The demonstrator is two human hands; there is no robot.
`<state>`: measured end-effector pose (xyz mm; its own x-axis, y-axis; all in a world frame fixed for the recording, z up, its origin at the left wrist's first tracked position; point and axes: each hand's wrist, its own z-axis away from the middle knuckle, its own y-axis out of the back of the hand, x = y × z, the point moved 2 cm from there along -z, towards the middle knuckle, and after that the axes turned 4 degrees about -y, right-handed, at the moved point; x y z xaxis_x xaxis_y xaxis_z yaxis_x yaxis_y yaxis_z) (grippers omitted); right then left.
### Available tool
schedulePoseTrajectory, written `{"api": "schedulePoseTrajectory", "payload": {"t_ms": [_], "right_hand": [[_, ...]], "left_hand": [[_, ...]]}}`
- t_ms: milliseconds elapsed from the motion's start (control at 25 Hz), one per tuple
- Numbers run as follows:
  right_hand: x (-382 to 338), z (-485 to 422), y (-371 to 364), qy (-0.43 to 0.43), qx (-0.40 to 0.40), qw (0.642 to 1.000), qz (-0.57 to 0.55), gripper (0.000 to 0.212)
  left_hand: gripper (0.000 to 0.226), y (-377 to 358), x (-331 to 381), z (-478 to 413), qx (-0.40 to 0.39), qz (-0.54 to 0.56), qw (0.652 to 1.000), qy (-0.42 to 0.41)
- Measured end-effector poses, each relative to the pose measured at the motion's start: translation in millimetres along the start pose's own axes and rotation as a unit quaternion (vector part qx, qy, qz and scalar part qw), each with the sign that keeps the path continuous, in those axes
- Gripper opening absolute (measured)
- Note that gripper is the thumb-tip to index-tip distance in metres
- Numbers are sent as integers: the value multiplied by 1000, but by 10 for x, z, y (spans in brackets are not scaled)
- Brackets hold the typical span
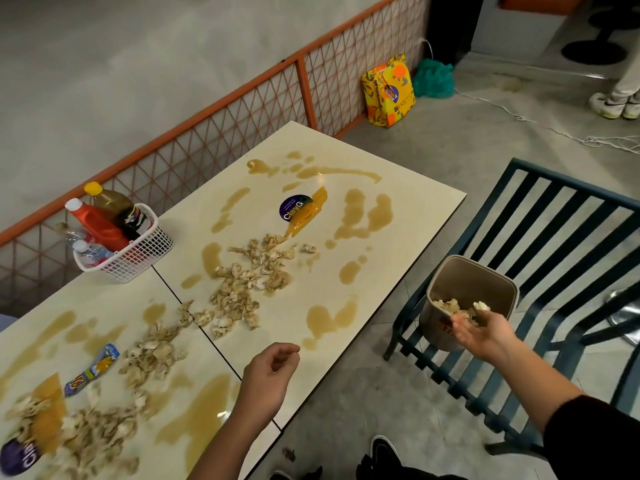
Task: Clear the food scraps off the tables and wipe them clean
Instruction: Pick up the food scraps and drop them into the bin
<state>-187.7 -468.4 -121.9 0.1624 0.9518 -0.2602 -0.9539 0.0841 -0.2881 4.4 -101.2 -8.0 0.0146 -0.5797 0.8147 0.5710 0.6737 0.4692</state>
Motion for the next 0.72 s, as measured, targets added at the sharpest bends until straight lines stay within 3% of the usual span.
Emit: {"api": "schedulePoseTrajectory", "payload": {"t_ms": [160,320,480,720], "right_hand": [[490,277,-366,-35,-56,992,106,45],[1260,722,-941,11,-105,940,325,31],[1988,1051,-1431,88,-160,819,544,22],[3156,1395,-1981,113,-251,621,734,16]], "left_hand": [[12,111,-44,23,-1,24,1000,-3],[12,424,-142,69,5,41,999,3],[11,943,-426,156,36,63,997,27],[15,1818,-1333,588,94,97,986,93]]}}
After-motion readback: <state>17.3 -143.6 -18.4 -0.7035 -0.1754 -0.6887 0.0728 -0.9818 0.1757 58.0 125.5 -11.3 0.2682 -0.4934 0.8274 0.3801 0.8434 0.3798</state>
